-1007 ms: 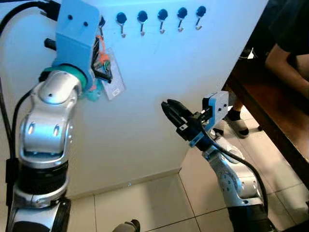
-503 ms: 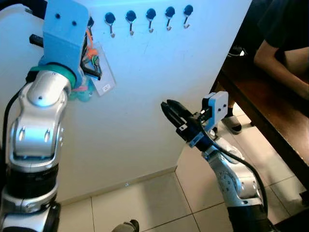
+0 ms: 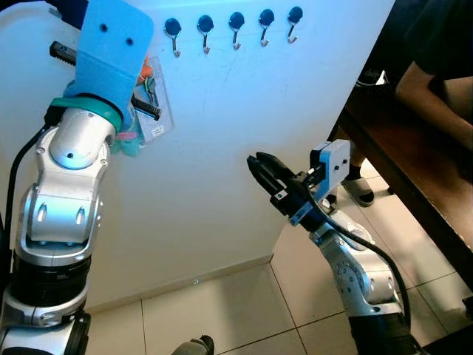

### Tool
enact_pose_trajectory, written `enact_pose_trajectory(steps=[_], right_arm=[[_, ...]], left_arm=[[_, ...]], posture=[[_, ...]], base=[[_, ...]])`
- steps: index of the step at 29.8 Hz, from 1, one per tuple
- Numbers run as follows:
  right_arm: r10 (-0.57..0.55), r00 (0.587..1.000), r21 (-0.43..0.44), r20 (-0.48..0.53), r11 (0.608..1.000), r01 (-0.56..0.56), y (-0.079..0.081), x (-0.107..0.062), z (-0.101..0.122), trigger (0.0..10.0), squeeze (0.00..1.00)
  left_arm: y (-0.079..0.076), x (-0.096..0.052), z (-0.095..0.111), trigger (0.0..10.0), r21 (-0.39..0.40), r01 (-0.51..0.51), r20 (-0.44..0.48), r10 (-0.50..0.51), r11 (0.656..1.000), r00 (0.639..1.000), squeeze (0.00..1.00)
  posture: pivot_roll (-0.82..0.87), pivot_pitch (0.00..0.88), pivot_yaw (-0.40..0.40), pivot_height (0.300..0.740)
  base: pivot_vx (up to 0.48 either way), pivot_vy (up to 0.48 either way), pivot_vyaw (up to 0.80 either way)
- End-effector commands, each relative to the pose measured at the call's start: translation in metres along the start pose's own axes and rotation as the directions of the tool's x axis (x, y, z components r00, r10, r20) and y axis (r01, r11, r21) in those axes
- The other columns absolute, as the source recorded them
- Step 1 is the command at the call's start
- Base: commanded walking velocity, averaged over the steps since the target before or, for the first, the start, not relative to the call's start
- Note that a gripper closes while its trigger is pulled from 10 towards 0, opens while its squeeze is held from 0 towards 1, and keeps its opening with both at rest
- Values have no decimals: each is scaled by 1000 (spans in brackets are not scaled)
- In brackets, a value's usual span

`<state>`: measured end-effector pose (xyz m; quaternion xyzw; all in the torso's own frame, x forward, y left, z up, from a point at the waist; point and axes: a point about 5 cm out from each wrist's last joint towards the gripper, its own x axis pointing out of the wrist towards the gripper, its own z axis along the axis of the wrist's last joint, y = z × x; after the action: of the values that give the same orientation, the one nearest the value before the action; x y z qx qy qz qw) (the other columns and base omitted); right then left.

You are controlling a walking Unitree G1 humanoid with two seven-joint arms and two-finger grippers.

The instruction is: Hang keys on a hook

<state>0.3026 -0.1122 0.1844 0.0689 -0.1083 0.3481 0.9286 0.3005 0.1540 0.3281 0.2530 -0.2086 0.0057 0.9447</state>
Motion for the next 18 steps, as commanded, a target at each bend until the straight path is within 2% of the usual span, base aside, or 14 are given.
enact_pose_trajectory(steps=[1,8,9,11,18], right_arm=[[-3,1000,14,-8,1000,4,0,-2,-3,10000,0],[-5,1000,15,-6,1000,5,0,-1,-3,10000,0],[-3,1000,16,-7,1000,3,1,-1,-4,10000,0],[-3,1000,16,-7,1000,3,1,-1,-4,10000,0],[-3,1000,17,-6,1000,3,1,-1,-4,10000,0]], left_arm=[[-9,-3,8,10000,40,55,63,-58,998,996,0],[-23,-7,12,10000,117,141,106,-153,983,982,0],[-30,-6,8,10000,136,159,94,-173,978,981,0],[-30,-6,8,10000,136,159,94,-173,978,981,0],[-46,-2,-2,10000,214,215,51,-230,953,972,0]], posture=[[119,0,83,740],[119,0,85,740],[119,0,86,740],[119,0,86,740],[115,0,87,740]], base=[[0,0,0],[0,0,0],[0,0,0],[0,0,0],[0,0,0]])
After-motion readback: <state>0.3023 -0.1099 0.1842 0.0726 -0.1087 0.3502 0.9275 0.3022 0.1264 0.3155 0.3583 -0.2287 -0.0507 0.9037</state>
